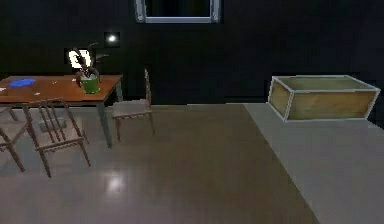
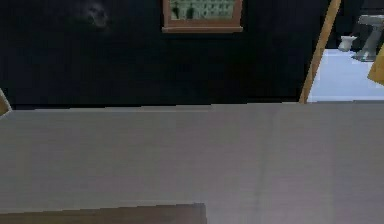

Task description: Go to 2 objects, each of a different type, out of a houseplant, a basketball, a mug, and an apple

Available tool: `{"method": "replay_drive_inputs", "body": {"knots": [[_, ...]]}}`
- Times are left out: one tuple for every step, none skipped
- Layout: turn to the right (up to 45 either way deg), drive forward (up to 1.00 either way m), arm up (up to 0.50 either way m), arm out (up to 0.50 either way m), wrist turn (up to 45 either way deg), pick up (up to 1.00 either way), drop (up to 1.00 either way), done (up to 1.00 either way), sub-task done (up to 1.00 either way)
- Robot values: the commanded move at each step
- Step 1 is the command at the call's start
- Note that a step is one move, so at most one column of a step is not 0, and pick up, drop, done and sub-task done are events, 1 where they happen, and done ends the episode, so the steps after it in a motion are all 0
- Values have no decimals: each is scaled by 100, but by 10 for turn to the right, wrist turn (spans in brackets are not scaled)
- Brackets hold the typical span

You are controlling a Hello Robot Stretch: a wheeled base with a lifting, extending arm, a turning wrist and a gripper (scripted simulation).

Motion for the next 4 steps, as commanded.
{"method": "replay_drive_inputs", "body": {"knots": [[-60, 0, 0, 0, 0, 0, 0, 0, 0], [0, 100, 0, 0, 0, 0, 0, 0, 0], [0, 50, 0, 0, 0, 0, 0, 0, 0], [-450, 0, 0, 0, 0, 0, 0, 0, 0]]}}
